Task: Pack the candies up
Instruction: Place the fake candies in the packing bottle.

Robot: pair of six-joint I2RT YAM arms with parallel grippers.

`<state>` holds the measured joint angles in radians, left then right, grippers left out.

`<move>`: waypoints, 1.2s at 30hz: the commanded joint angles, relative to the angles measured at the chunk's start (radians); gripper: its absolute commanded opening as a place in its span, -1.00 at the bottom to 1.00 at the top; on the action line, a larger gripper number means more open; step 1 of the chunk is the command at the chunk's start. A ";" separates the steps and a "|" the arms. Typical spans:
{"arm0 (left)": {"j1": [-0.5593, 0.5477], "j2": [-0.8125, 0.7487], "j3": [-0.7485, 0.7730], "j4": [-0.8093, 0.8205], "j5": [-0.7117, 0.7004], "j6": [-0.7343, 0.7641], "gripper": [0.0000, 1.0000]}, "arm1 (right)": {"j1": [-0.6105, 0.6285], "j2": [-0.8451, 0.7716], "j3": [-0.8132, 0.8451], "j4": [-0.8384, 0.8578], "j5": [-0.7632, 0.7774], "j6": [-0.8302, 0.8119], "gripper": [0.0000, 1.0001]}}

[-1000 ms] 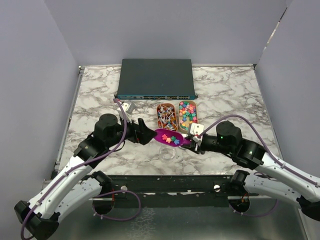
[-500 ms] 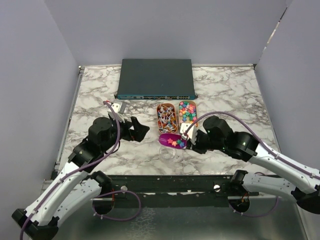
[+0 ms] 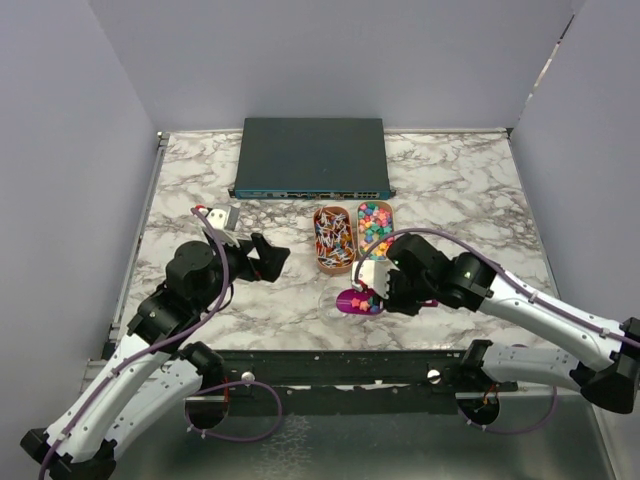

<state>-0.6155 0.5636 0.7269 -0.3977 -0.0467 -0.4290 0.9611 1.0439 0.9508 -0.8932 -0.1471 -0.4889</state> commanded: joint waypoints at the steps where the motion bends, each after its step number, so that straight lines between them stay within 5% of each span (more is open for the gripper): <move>1: 0.003 0.009 -0.015 -0.009 -0.018 0.011 0.93 | 0.006 0.049 0.069 -0.095 0.043 -0.022 -0.99; 36: 0.020 -0.002 -0.015 -0.009 0.007 0.024 0.93 | 0.120 0.354 0.401 -0.377 0.388 -0.016 -0.99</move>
<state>-0.6018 0.5755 0.7250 -0.3988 -0.0460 -0.4210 1.0710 1.4021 1.3190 -1.2312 0.1570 -0.5072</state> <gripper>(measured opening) 0.965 0.280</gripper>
